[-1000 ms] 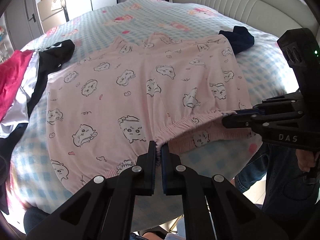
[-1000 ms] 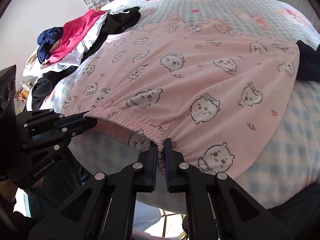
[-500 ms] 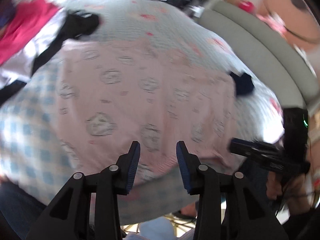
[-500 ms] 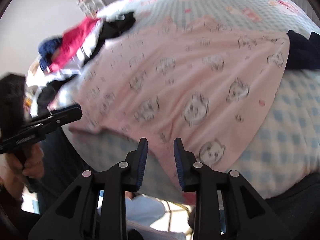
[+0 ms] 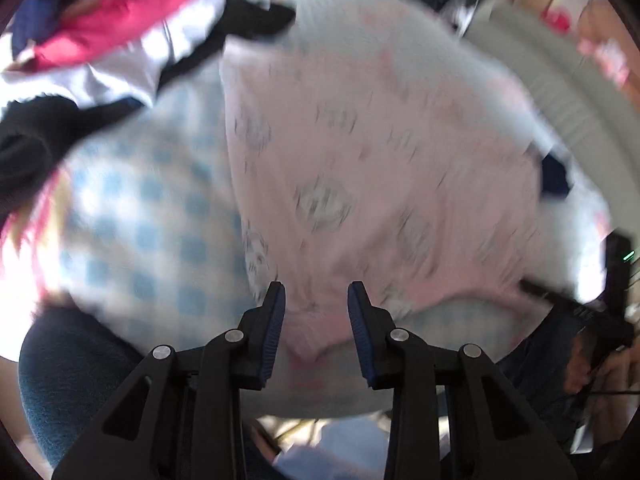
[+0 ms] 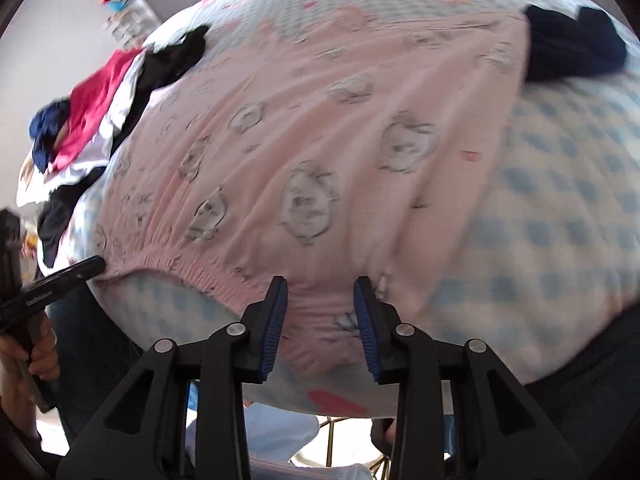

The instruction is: Fold clothes

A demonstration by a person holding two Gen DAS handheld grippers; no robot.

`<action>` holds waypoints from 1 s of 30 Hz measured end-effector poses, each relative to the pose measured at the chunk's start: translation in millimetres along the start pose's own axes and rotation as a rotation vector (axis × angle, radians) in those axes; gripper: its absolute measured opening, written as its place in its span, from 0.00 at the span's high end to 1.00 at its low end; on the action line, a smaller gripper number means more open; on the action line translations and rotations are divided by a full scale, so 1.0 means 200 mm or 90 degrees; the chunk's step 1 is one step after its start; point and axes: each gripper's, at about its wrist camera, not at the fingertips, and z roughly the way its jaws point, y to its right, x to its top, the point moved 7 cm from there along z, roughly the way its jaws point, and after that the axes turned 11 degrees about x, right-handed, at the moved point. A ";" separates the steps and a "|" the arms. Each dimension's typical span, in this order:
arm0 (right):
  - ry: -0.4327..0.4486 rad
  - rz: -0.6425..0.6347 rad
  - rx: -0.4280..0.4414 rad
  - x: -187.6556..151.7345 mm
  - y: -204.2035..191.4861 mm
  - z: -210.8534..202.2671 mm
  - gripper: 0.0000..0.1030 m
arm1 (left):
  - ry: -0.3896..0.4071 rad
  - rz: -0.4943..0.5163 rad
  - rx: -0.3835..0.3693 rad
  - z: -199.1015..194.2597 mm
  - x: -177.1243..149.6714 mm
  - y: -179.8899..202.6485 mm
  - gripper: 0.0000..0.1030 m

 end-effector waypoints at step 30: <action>0.014 0.057 -0.070 -0.11 0.22 -0.12 0.50 | 0.025 -0.062 0.084 0.01 -0.06 -0.05 0.62</action>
